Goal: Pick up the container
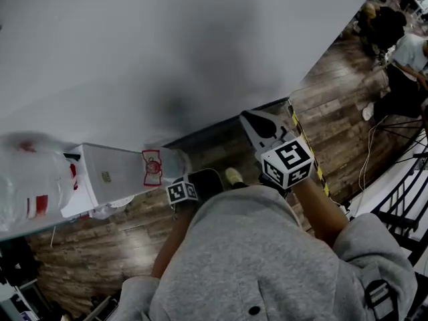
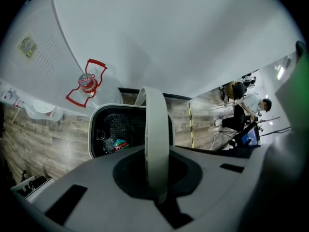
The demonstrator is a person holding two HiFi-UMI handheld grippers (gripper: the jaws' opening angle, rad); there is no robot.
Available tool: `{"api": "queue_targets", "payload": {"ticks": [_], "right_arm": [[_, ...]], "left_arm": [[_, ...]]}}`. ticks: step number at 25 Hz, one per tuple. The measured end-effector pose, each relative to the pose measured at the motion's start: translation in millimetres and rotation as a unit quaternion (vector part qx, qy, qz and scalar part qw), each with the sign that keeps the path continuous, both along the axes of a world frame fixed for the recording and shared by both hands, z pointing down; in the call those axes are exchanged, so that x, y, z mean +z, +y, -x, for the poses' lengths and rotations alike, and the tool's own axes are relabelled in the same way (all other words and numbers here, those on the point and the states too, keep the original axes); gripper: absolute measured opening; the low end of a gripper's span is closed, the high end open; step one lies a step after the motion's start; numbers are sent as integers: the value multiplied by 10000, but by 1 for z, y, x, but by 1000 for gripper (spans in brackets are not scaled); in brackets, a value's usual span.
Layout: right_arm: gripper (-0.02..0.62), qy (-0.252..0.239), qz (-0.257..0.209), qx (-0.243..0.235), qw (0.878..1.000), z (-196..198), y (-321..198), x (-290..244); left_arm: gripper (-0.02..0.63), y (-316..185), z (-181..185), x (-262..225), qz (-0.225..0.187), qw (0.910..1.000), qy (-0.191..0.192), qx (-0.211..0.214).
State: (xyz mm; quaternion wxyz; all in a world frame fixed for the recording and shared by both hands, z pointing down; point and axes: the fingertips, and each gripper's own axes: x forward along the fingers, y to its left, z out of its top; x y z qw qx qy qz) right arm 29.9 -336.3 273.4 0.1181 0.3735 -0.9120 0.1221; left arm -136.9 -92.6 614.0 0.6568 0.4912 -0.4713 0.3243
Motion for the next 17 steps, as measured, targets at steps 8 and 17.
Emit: {"api": "queue_targets", "payload": {"ticks": [8,17], "right_arm": [[26,70,-34,29,10000,-9,-4,0],[26,57,-38,53,10000,-8,-6,3]], "left_arm": [[15,5,-2,0,72,9998,34,-171],[15,5,-2,2,137,9998,50,-137]]}}
